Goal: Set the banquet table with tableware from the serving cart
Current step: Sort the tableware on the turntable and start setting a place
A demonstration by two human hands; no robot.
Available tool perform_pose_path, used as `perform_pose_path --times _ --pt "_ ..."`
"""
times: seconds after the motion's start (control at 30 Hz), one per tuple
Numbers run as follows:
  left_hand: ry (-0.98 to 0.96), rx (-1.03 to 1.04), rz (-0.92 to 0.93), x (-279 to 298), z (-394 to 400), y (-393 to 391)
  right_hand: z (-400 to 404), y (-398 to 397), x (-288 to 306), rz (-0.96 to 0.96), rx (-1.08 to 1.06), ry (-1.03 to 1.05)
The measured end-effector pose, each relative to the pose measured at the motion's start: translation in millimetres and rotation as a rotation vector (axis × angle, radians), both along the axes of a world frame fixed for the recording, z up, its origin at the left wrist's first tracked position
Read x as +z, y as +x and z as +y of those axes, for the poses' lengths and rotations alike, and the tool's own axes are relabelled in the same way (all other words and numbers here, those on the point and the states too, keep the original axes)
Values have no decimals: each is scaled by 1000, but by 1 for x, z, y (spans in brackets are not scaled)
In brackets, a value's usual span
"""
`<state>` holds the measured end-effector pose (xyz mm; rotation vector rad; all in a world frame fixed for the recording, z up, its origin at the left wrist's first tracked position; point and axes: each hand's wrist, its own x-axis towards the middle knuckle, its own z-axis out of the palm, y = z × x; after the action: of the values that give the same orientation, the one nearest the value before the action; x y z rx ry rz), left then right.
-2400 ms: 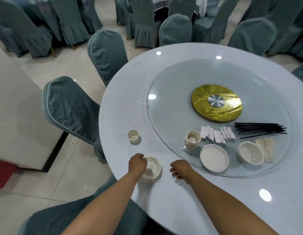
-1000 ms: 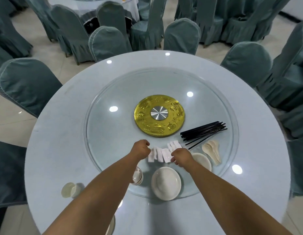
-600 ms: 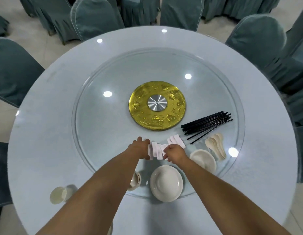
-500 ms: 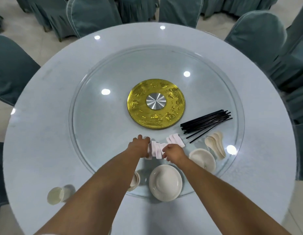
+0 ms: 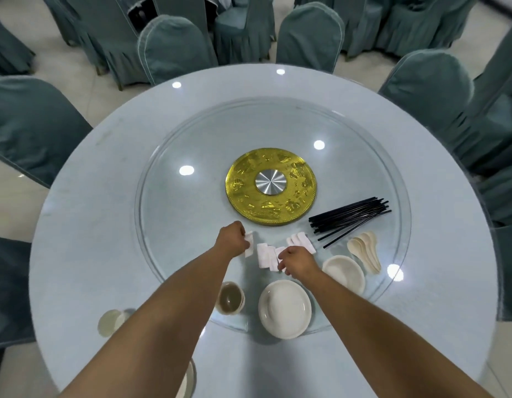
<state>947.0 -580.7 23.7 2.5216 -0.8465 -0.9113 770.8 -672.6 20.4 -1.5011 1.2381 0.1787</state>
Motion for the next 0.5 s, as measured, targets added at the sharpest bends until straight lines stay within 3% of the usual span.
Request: perform_pose_path --times 0.13,0.23,0.5 --pt "-217 275 368 36 10 -16 19 3 24 -120 -95 59" --pt "-310 322 588 59 21 -33 35 1 43 -235 -202 144" --pt "-376 274 696 79 57 -96 68 -56 72 -340 -323 60"
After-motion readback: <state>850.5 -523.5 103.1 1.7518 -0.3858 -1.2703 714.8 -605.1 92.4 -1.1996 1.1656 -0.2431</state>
